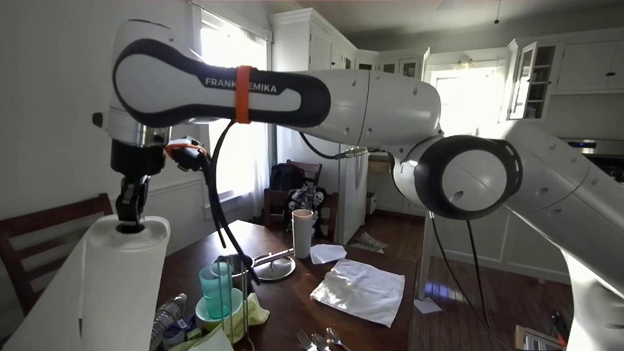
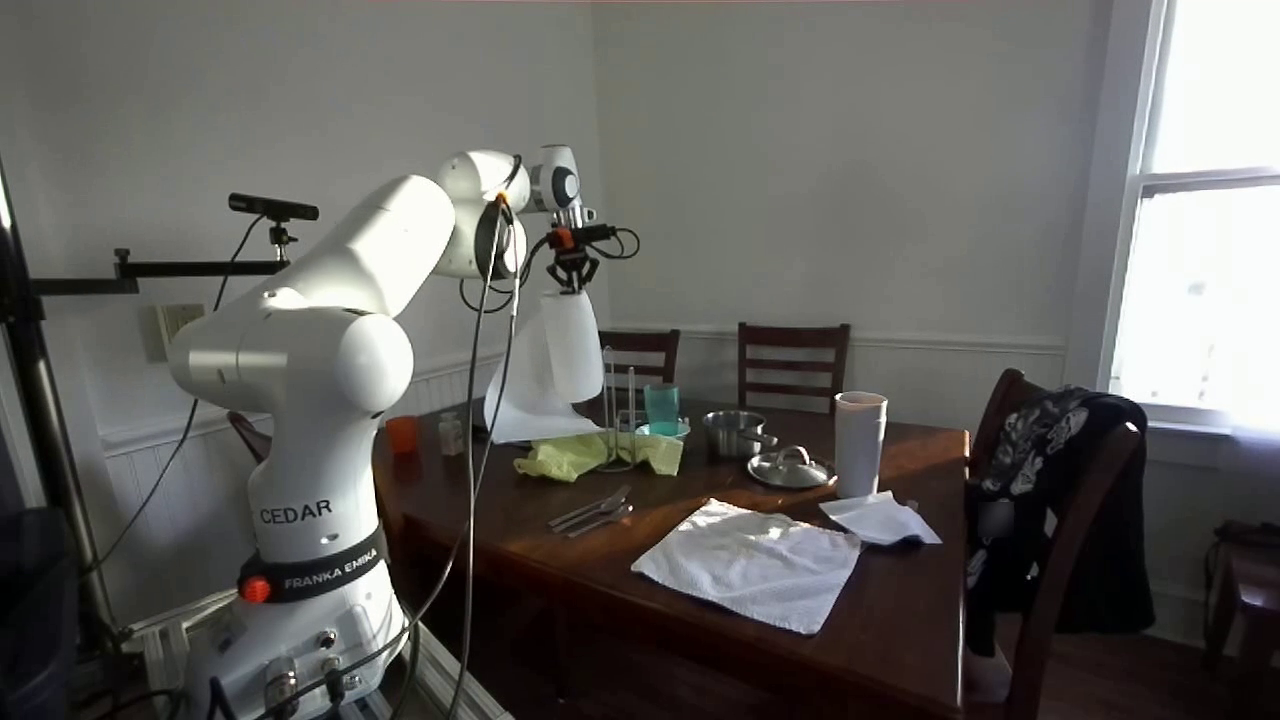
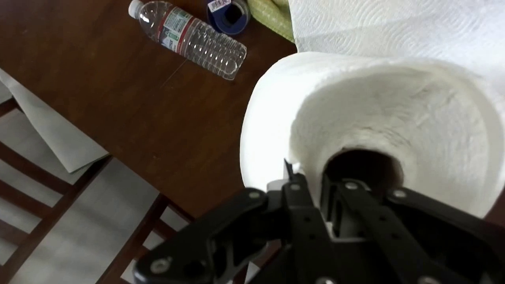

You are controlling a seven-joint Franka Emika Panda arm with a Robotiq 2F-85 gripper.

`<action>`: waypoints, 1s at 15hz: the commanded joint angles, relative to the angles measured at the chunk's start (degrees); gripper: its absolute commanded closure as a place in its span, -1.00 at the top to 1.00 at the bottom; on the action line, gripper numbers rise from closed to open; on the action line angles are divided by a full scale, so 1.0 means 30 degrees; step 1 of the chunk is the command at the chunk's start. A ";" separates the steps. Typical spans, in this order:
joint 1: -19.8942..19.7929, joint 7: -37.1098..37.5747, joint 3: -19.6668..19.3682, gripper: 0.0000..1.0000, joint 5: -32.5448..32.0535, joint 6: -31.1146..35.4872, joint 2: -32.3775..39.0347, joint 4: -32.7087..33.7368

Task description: Take the paper towel roll off its holder and place it on the table

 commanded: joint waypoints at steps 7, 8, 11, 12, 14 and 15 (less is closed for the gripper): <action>0.0714 -0.0075 -0.1565 -0.93 -0.0242 0.1930 0.3549 0.2937; 0.0591 -0.0058 -0.1503 -0.93 -0.0091 0.2805 0.2995 0.1760; 0.0541 -0.0140 -0.1373 -0.93 0.0127 0.2943 0.3364 0.2042; 0.0606 -0.0156 -0.1486 -0.93 -0.0005 0.2786 0.3399 0.1958; 0.0704 -0.0111 -0.1653 -0.93 -0.0197 0.2739 0.3646 0.2030; 0.0691 -0.0207 -0.1576 -0.93 -0.0115 0.2829 0.3789 0.2107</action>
